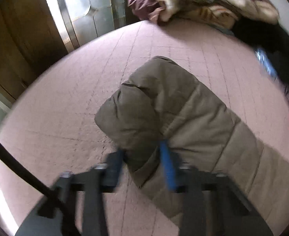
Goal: Fold large clothes
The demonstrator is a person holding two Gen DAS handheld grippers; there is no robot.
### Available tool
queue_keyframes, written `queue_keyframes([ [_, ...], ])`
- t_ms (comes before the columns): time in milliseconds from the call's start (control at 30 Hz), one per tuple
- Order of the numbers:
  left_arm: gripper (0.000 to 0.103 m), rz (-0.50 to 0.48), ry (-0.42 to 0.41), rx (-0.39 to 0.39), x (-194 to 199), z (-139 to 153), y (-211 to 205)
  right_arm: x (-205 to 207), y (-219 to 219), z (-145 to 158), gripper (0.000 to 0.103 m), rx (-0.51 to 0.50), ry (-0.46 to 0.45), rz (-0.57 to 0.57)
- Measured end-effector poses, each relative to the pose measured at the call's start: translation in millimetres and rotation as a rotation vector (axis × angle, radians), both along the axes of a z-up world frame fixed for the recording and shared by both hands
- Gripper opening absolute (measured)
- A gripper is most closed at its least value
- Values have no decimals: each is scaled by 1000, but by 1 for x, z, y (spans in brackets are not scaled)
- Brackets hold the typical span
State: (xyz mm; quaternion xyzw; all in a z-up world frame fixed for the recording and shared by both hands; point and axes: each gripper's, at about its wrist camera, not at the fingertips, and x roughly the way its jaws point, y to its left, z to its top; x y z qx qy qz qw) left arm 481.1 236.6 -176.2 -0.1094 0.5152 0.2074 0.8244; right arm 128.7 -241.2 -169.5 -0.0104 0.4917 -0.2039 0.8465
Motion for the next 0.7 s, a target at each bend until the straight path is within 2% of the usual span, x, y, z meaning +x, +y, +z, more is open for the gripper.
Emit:
queue_keyframes([
  [67,14,-42,-6,19,-3,12,-15,-1,-1,1,95,0,-2,-1],
  [267,12,-172,-124,-58,-40,73,-59,-14,-8,17,93,8,-55,-5],
  [400,11,-318,-208,-100,-78,120,-116,-30,-18,29,93,27,-97,-28],
  [500,11,-436,-240,-150,-102,143,-163,-45,-28,37,93,45,-123,-56],
  [600,11,-542,-247,-195,-135,149,-214,-63,-41,42,93,63,-142,-90],
  [700,11,-624,-233,-213,-164,139,-263,-80,-56,44,93,81,-155,-124],
])
